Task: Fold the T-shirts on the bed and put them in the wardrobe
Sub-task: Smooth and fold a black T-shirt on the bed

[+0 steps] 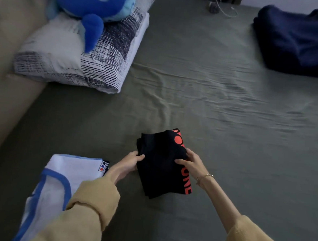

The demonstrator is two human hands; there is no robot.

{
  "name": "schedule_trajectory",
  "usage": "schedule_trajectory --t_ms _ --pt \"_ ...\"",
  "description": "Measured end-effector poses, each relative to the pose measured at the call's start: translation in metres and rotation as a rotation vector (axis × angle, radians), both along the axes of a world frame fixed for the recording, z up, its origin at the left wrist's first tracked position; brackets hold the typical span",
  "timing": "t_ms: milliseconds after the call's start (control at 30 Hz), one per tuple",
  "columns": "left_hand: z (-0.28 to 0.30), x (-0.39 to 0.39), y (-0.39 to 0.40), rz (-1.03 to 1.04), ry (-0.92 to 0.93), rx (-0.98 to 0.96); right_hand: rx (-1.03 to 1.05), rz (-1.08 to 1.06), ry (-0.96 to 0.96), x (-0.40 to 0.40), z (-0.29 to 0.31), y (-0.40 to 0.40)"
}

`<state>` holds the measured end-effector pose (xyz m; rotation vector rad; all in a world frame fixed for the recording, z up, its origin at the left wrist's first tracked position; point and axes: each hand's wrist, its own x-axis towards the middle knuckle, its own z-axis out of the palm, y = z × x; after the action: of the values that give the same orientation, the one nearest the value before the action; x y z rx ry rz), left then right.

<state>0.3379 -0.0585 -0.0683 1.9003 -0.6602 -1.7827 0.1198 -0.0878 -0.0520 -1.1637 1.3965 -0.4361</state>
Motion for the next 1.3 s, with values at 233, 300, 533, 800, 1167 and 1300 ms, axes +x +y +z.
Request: schedule_trajectory --t_ms 233,300,533,800,1167,1300 --pt "0.096 0.059 0.049 0.157 -0.128 -0.266 -0.321 0.241 0.172 0.071 0.061 0.009" --pt "0.113 0.085 0.064 0.22 -0.166 -0.263 -0.301 0.244 0.043 0.096 0.078 0.015" --pt "0.137 0.17 0.117 0.501 0.113 -0.349 -0.183 0.278 -0.363 0.197 0.1 0.048" --pt "0.074 0.181 0.204 1.034 0.189 -0.126 -0.165 0.575 -0.186 0.21 0.051 0.112" --pt "0.033 0.186 0.226 0.924 -0.066 -0.147 0.071 0.217 0.025 0.223 0.027 0.143" --pt "0.038 0.195 0.231 0.854 -0.16 -0.103 0.02 0.339 0.098 0.226 0.029 0.145"
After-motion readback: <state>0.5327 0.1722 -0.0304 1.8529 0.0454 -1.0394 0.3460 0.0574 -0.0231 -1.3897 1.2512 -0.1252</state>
